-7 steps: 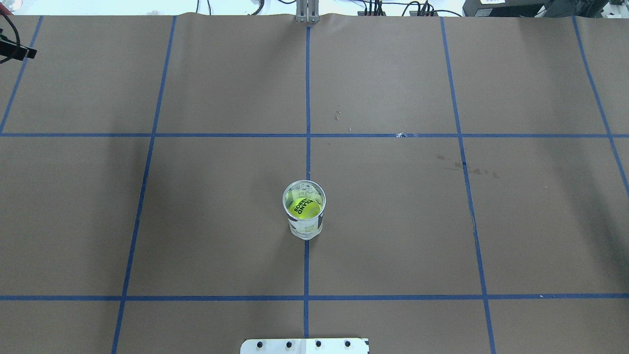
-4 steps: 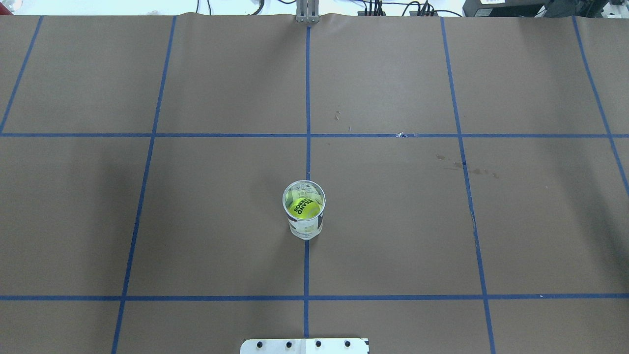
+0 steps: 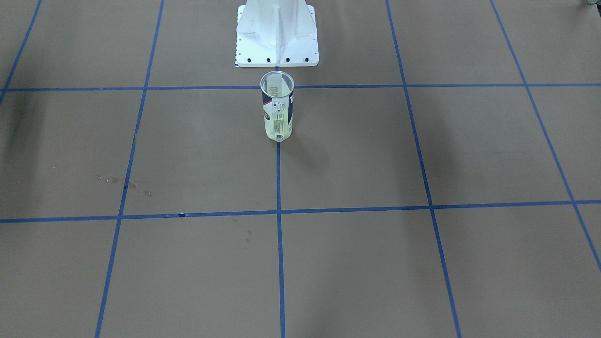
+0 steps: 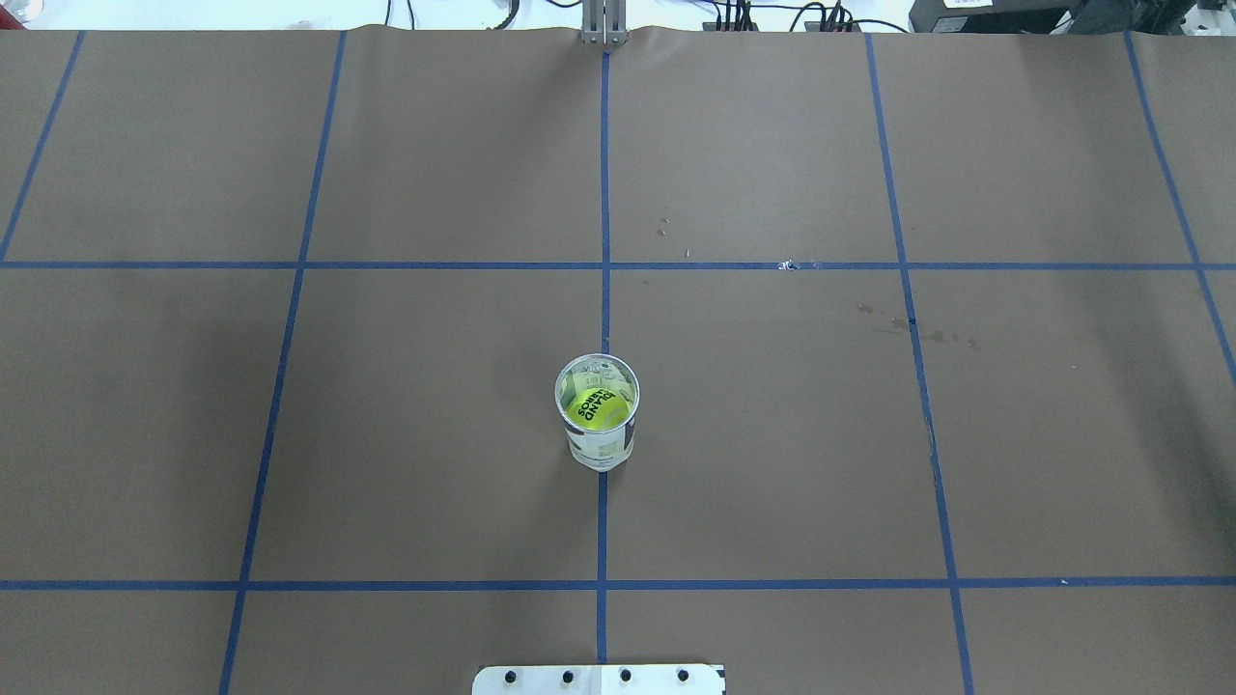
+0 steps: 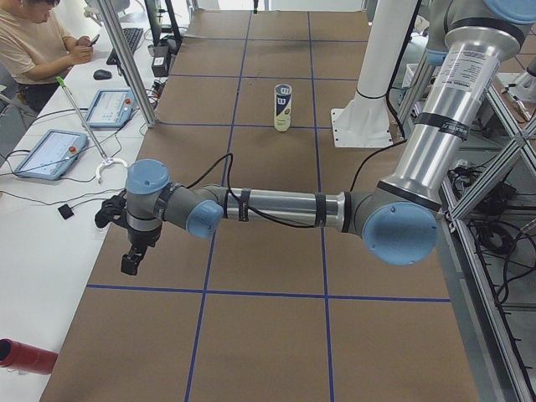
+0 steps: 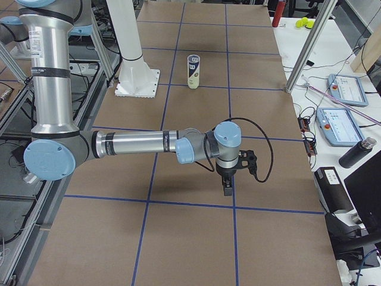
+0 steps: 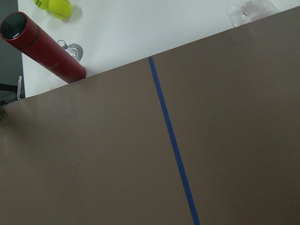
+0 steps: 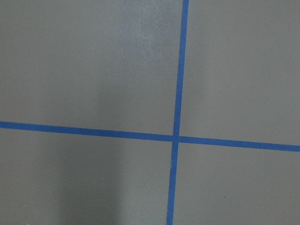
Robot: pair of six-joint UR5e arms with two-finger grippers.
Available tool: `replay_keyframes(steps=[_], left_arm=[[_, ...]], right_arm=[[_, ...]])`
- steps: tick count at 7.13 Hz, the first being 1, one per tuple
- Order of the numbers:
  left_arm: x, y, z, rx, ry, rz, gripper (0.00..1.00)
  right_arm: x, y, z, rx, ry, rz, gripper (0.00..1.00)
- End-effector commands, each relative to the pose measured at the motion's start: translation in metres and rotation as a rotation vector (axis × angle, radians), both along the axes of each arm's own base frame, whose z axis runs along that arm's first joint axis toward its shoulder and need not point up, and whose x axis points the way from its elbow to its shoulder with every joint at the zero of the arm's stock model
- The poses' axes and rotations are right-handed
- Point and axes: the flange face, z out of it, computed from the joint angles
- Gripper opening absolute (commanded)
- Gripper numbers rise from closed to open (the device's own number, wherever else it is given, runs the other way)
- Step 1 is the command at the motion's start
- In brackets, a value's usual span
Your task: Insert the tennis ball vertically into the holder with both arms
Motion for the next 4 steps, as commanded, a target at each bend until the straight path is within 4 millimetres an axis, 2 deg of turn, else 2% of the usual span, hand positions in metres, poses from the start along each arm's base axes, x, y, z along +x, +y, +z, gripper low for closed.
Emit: replay_keyframes(steps=[1, 2, 3, 4], left_arm=[[0.007, 0.010, 0.029, -0.197, 0.012, -0.006, 1.00], [0.007, 0.028, 0.054, -0.243, 0.014, -0.004, 1.00], [0.006, 0.037, 0.058, -0.252, 0.058, 0.005, 1.00], [0.015, 0.063, 0.072, -0.287, 0.211, 0.046, 1.00]], right_arm=[[0.000, -0.001, 0.002, -0.005, -0.001, 0.000, 1.00], [0.000, 0.000, 0.003, -0.006, -0.003, 0.000, 1.00], [0.000, 0.000, 0.003, -0.006, -0.003, 0.000, 1.00], [0.000, 0.000, 0.002, -0.007, -0.006, -0.001, 1.00]])
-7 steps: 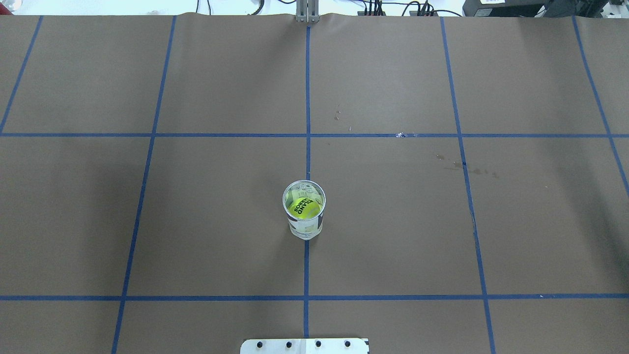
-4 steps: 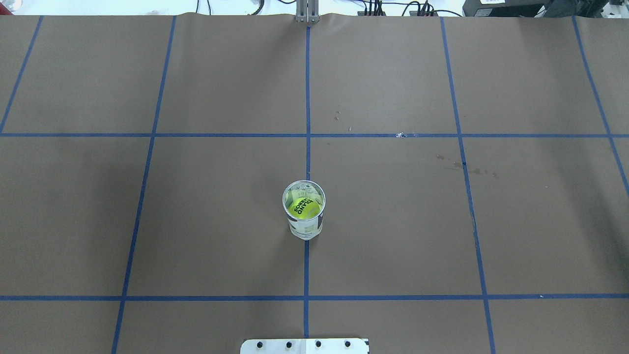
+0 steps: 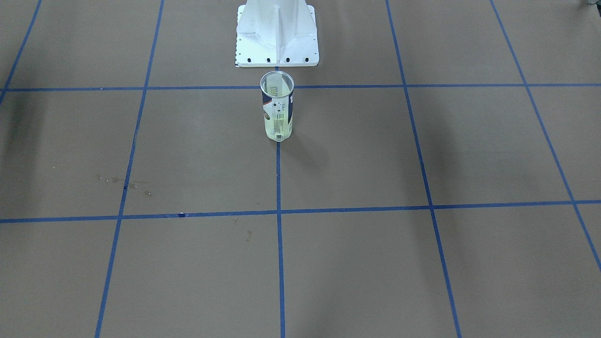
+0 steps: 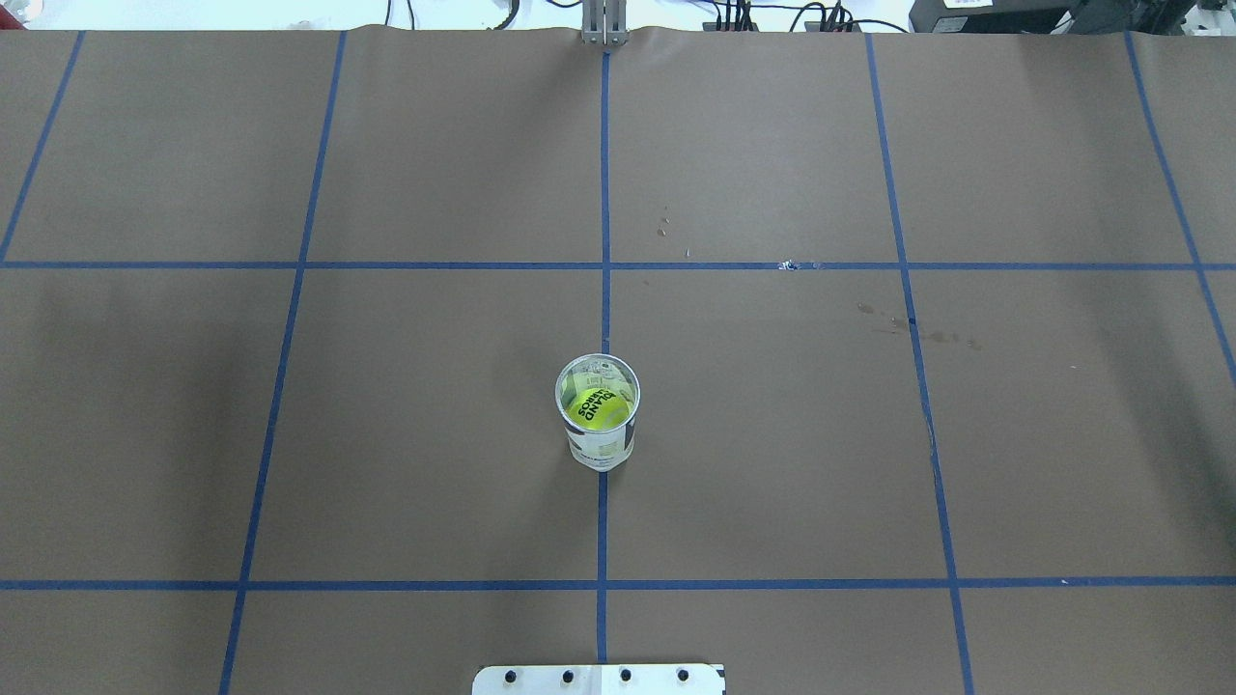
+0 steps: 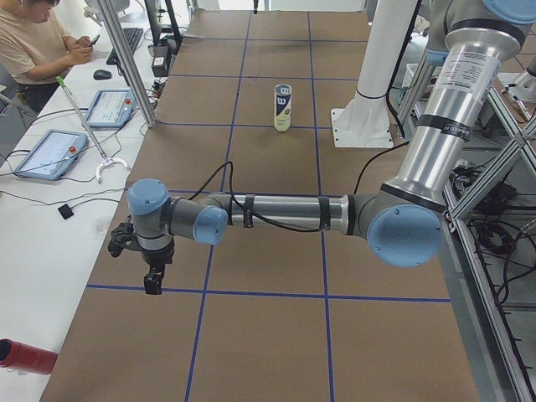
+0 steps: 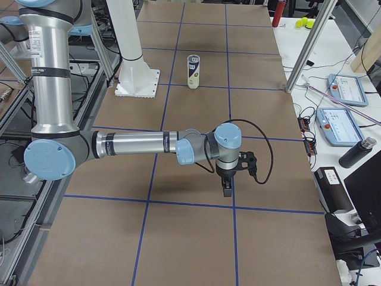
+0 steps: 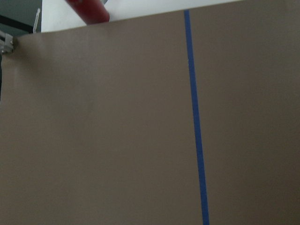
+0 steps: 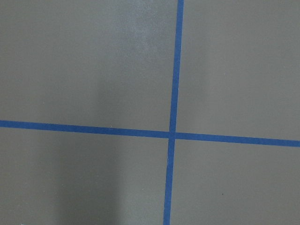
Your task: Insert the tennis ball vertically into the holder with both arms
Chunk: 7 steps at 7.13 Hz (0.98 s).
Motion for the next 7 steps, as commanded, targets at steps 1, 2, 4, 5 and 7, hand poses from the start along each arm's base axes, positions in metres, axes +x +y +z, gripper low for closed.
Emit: replay_keyframes(steps=[1, 2, 4, 5, 7], left_arm=[[0.006, 0.055, 0.023, -0.051, 0.173, 0.020, 1.00], [0.005, 0.071, 0.015, -0.036, 0.171, 0.021, 1.00], [0.006, 0.077, 0.016, -0.038, 0.165, 0.022, 1.00], [0.012, 0.077, 0.019, -0.062, 0.158, 0.032, 1.00], [0.006, 0.078, 0.024, -0.108, 0.121, 0.020, 1.00]], right_arm=[[0.000, 0.000, 0.001, -0.005, -0.005, -0.001, 1.00], [-0.001, 0.001, 0.001, -0.008, -0.014, -0.003, 1.00], [-0.005, 0.005, -0.001, -0.026, -0.076, -0.017, 1.00], [-0.004, 0.009, 0.003, -0.032, -0.077, -0.018, 1.00], [0.004, 0.014, 0.005, -0.036, -0.077, -0.004, 1.00]])
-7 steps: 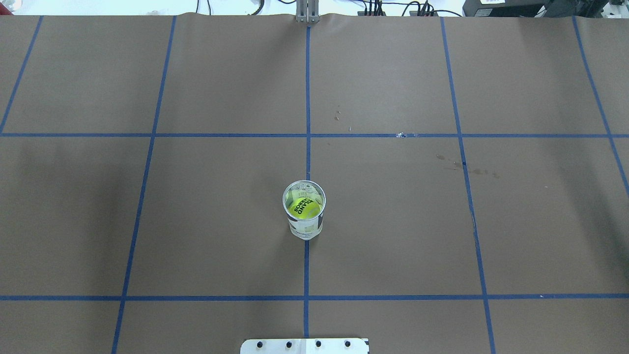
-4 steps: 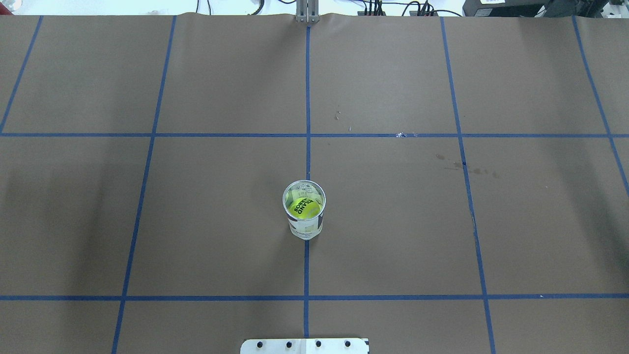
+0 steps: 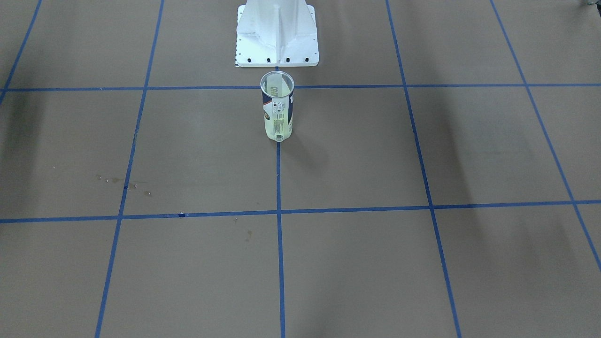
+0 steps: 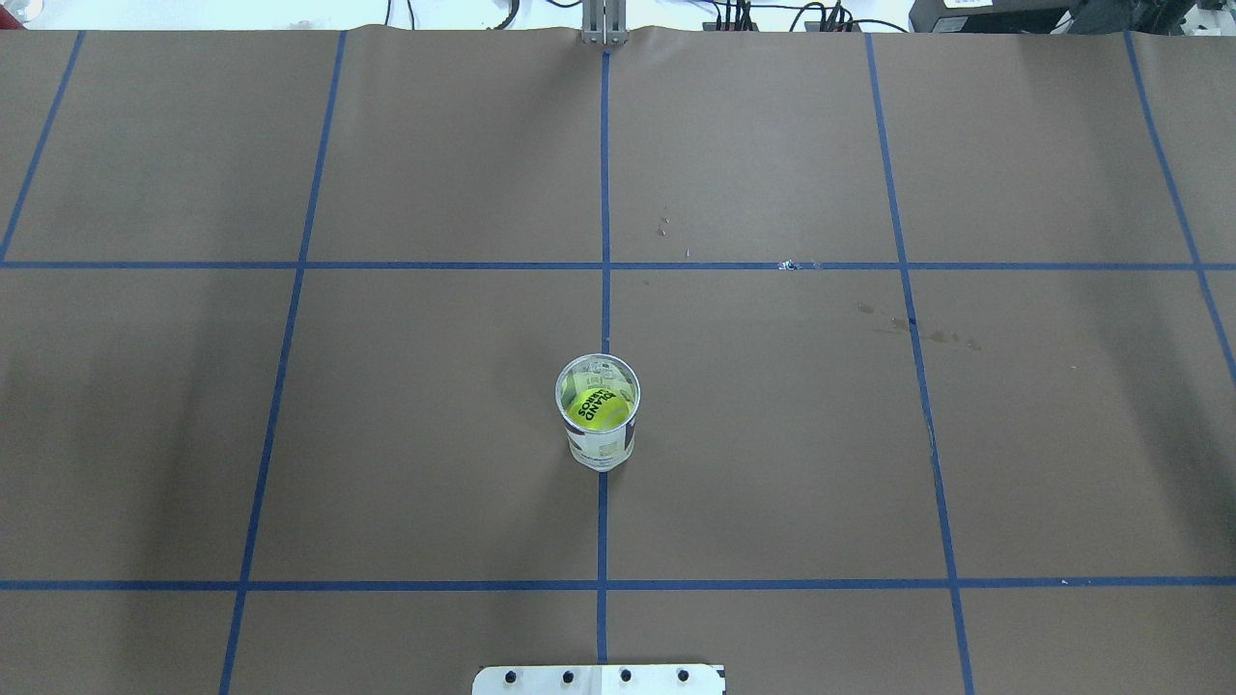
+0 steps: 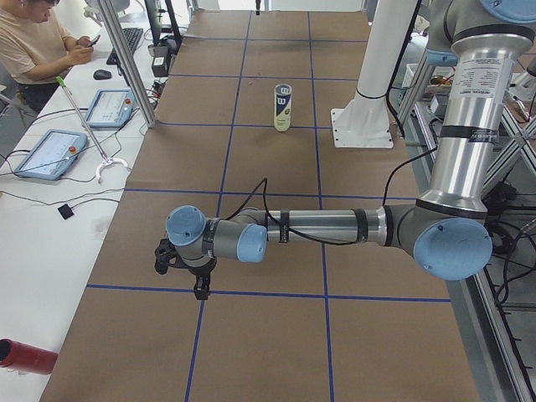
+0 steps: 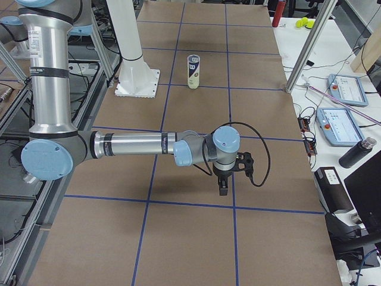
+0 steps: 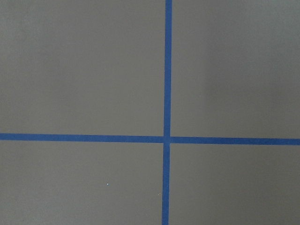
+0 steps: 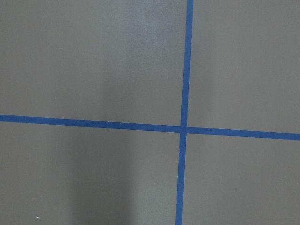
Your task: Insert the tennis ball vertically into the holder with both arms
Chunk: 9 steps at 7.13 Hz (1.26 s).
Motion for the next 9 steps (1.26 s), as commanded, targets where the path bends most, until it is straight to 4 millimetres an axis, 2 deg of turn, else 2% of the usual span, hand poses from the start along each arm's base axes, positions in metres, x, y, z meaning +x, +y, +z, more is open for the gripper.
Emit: replay_keyframes(steps=[1, 4, 6, 9], left_arm=[[-0.014, -0.002, 0.000, -0.012, -0.050, -0.021, 1.00], [-0.018, -0.001, 0.003, -0.002, -0.086, -0.026, 1.00], [-0.018, -0.010, -0.003, 0.034, -0.177, -0.024, 1.00], [-0.017, -0.008, -0.001, 0.040, -0.175, -0.023, 1.00]], right_arm=[[0.009, 0.004, 0.001, 0.000, 0.000, 0.016, 1.00], [0.010, 0.011, 0.011, -0.008, 0.015, 0.015, 1.00], [0.010, 0.014, 0.015, -0.014, 0.014, 0.014, 1.00], [0.009, 0.018, 0.020, -0.024, 0.016, 0.014, 1.00]])
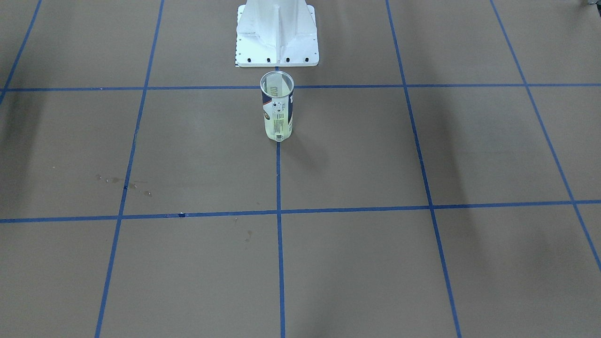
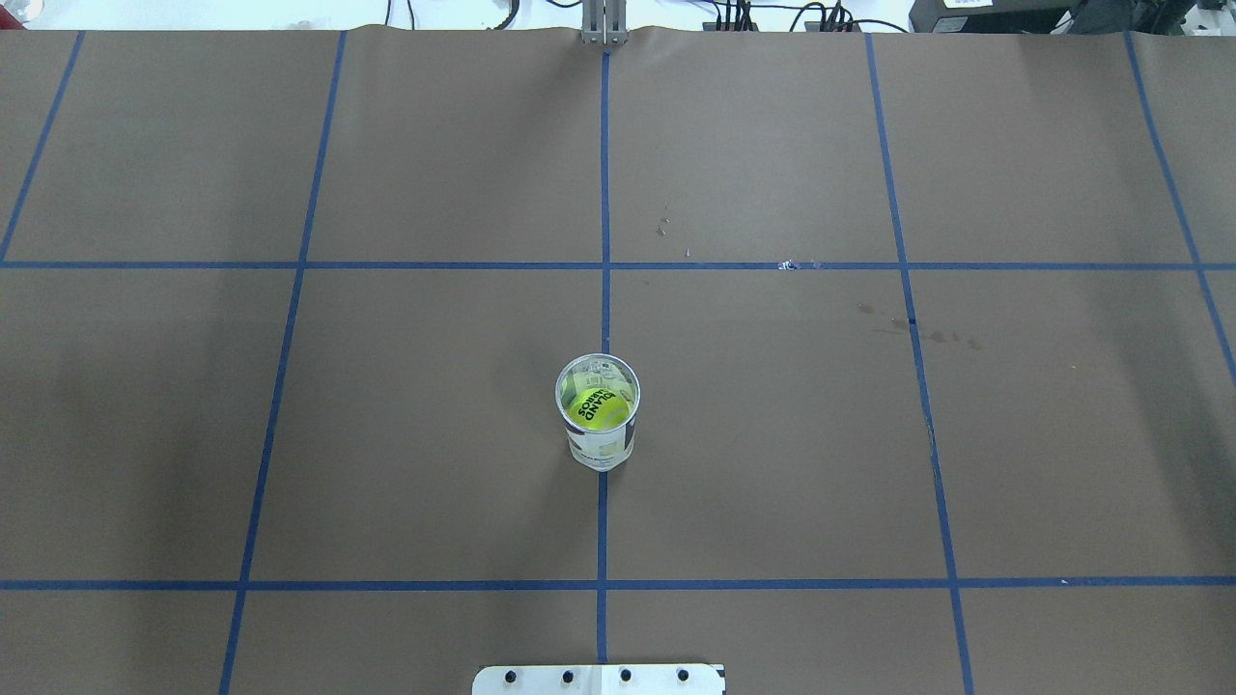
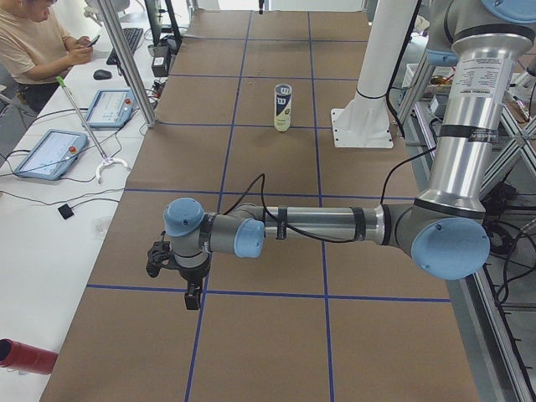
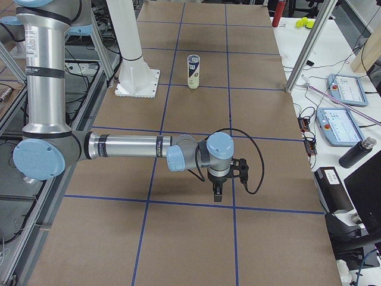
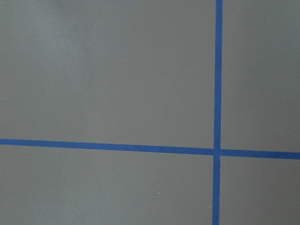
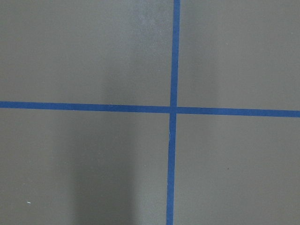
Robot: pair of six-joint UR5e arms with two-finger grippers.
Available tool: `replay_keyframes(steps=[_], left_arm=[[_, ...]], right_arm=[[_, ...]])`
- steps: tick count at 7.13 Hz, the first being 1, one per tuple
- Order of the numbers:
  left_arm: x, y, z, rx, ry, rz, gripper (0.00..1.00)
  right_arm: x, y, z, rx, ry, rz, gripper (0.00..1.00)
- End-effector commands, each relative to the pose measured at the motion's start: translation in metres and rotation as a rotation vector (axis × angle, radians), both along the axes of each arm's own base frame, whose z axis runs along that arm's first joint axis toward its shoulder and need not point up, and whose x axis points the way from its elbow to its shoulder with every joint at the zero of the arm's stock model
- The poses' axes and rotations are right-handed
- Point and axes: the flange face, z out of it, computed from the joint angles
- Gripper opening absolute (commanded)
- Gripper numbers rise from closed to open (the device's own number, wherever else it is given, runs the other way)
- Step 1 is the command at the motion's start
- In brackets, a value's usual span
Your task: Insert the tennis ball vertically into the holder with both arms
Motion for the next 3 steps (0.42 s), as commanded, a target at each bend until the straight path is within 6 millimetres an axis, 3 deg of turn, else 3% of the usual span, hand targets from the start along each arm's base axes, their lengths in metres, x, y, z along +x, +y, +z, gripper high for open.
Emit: replay_keyframes(steps=[1, 3], left_arm=[[0.0001, 0.0030, 0.0034, -0.004, -0.003, 0.001, 1.00], [0.0001, 0.0047, 0.0053, -0.009, -0.003, 0.001, 1.00]], right_arm=[[-0.0004, 0.0015, 0.0014, -0.005, -0.001, 0.001, 1.00], [-0.0003, 0.0015, 0.0022, -0.006, 0.000, 0.001, 1.00]])
